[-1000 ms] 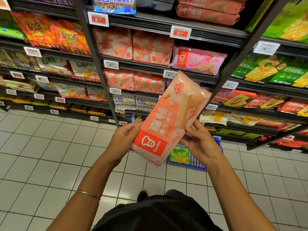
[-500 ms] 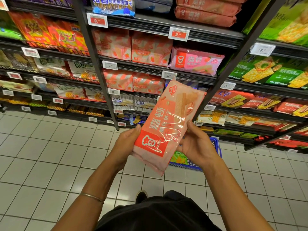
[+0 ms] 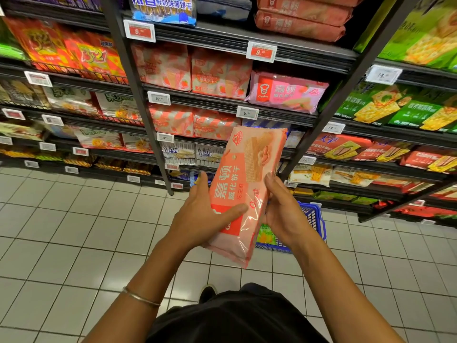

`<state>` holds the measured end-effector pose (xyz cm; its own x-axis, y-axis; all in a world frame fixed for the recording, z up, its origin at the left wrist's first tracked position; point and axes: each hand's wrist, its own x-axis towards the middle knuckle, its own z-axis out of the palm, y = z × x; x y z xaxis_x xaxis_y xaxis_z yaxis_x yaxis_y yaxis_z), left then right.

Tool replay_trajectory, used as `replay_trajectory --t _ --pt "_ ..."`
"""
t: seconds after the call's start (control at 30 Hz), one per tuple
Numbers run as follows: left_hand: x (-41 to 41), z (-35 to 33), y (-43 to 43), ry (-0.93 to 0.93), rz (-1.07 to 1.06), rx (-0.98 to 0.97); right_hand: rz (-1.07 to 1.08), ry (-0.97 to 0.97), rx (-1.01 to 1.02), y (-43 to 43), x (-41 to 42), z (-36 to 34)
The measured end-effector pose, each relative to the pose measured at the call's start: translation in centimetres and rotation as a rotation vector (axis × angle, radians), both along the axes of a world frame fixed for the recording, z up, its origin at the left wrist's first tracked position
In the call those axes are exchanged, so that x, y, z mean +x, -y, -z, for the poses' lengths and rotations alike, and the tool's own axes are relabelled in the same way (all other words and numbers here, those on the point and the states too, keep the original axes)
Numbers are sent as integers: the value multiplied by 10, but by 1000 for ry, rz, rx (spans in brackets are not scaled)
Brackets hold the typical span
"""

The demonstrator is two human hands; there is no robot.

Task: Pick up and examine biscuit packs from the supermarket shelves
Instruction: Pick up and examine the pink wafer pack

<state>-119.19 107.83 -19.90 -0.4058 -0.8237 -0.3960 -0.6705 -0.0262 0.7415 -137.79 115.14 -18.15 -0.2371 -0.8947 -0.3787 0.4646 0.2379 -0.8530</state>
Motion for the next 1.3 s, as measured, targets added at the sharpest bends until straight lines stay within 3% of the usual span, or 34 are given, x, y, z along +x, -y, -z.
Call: replay_trajectory --t 0.17,0.4,0.6,0.8,1.0,1.2,1.3 --pt "-6 -9 -1 10 33 -34 10 -32 44 4 0 -2" --pt "-20 -17 -3 -255 148 -1 47 -196 59 6 -2 6" --pt "-34 -13 -4 -245 145 -32 35 -225 76 3 -9 7" --pt "-35 -8 5 -545 103 312 4 -128 108 1 -21 -1" --pt "-50 -6 7 -662 114 512 26 -46 132 5 -29 -6" --pt "-80 -7 24 -510 8 608 209 -110 97 23 -52 -8" --pt "-78 -3 33 -472 -15 812 311 -92 27 37 -71 -9"
